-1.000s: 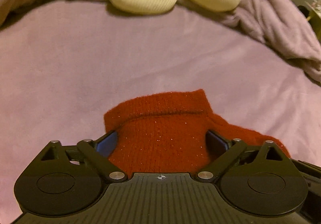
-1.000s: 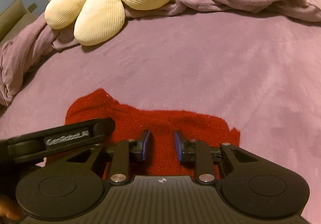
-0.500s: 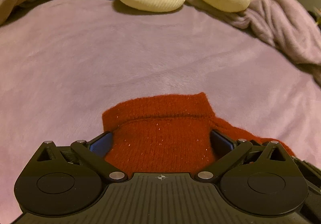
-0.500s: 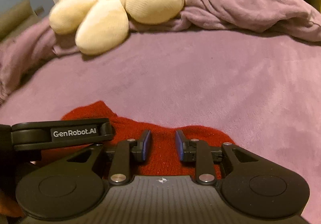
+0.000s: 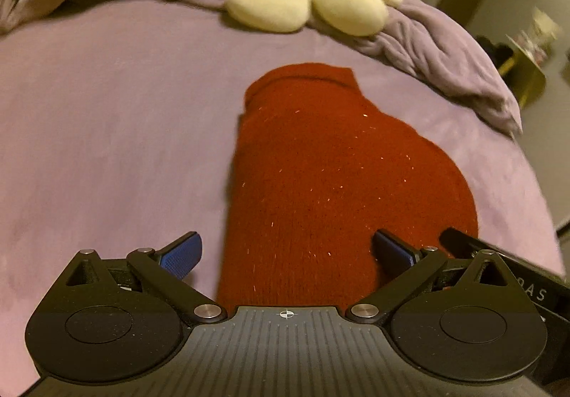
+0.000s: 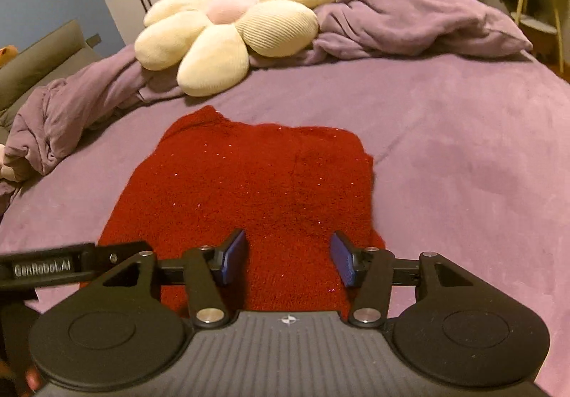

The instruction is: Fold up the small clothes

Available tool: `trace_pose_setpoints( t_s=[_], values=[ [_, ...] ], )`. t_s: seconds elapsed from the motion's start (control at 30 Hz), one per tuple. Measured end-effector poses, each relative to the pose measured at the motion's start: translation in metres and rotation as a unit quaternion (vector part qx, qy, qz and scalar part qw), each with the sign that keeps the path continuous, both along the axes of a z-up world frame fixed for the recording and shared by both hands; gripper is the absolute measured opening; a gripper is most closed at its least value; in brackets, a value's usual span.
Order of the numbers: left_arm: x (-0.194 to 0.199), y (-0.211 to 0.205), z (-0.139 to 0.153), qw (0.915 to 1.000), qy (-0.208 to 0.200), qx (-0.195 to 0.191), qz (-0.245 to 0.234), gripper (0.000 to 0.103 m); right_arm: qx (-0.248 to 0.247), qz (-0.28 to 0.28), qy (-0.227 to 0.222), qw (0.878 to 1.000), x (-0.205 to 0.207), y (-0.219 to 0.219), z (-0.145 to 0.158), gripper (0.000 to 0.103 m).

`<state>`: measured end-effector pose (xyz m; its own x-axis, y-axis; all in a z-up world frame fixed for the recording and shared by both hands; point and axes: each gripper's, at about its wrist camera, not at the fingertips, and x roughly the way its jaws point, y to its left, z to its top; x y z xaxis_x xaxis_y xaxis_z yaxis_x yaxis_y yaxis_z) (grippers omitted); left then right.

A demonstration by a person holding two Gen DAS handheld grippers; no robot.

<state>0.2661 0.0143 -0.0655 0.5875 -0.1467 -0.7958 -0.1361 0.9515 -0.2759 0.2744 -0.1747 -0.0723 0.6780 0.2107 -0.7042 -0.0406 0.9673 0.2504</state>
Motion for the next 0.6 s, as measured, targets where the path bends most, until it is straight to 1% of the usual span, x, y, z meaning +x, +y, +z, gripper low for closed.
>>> trace_pose_setpoints(
  t_s=[0.03,0.07,0.1,0.17,0.23,0.3,0.37,0.47,0.6],
  values=[
    [-0.005,0.000,0.007,1.0000,0.001,-0.001,0.006,0.103,-0.003,-0.001,0.002,1.000,-0.002,0.000,0.009,0.052],
    [-0.012,-0.001,0.014,0.9999,-0.009,0.006,0.003,0.103,-0.009,0.004,-0.003,1.000,-0.008,0.001,0.017,0.053],
    [-0.020,-0.002,0.018,0.9997,-0.018,0.017,-0.002,0.103,-0.016,0.010,-0.008,1.000,-0.015,0.002,0.021,0.054],
    [-0.035,-0.007,0.023,0.9986,-0.023,0.048,-0.007,0.103,-0.023,0.021,-0.003,1.000,-0.033,0.002,0.025,0.057],
    [-0.044,-0.011,0.021,0.9981,-0.019,0.057,-0.014,0.103,-0.027,0.031,0.007,0.999,-0.048,0.003,0.019,0.060],
    [-0.049,-0.011,0.017,0.9986,-0.003,0.052,-0.013,0.103,-0.037,0.028,0.022,0.999,-0.058,0.002,0.011,0.061],
    [-0.053,-0.010,0.014,0.9989,-0.004,0.047,-0.008,0.103,-0.028,0.019,0.036,0.999,-0.064,-0.005,0.006,0.061],
    [-0.053,-0.010,0.011,0.9984,0.002,0.056,-0.007,0.103,-0.029,0.015,0.047,0.998,-0.064,-0.009,0.001,0.066],
    [-0.056,-0.011,0.009,0.9976,0.002,0.068,-0.010,0.103,-0.041,0.016,0.057,0.997,-0.063,-0.005,-0.003,0.070]
  ],
)
